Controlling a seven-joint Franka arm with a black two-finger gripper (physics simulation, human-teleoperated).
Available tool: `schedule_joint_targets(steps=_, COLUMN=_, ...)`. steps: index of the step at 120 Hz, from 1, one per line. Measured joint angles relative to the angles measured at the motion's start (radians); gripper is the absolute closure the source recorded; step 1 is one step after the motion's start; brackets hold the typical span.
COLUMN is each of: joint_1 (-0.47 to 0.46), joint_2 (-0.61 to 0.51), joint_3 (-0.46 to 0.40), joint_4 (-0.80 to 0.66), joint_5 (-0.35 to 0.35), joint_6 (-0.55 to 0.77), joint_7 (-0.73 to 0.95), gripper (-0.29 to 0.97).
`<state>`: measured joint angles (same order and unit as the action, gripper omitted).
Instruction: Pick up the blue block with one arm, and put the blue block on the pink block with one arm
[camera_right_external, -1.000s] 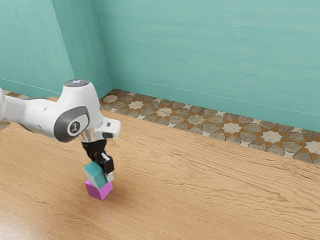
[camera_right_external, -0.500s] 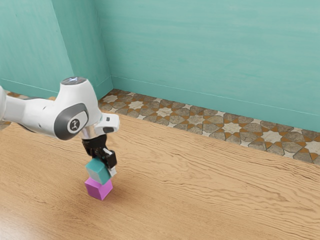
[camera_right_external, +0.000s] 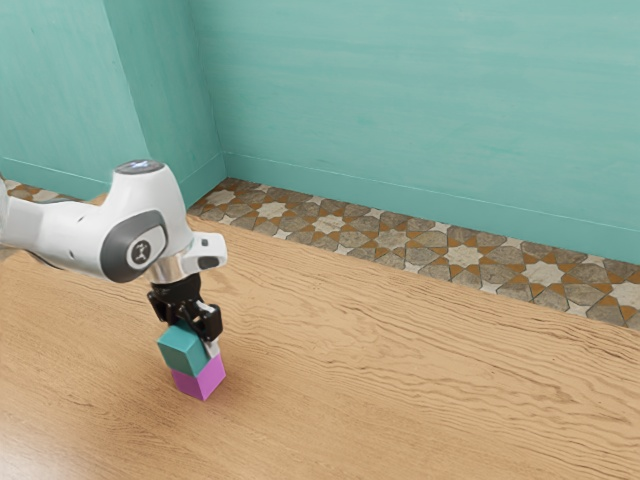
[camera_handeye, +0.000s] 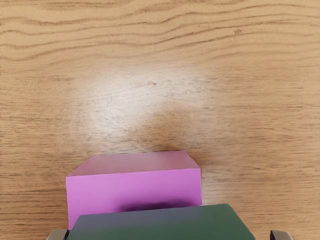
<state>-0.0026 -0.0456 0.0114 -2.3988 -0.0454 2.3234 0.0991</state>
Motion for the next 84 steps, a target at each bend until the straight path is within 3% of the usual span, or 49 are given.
schedule_joint_targets(steps=41, joint_1=0.010, joint_2=0.015, joint_3=0.000, joint_4=0.009, joint_5=0.027, joint_6=0.008, joint_7=-0.034, gripper=0.35)
schedule_joint_targets(steps=49, joint_1=0.010, joint_2=0.015, joint_3=-0.001, joint_4=0.010, joint_5=0.024, joint_6=0.007, joint_7=-0.036, gripper=0.24)
schedule_joint_targets(steps=84, joint_1=-0.002, joint_2=0.015, joint_3=-0.002, joint_4=0.010, joint_5=0.011, joint_6=0.006, joint_7=-0.029, gripper=0.10)
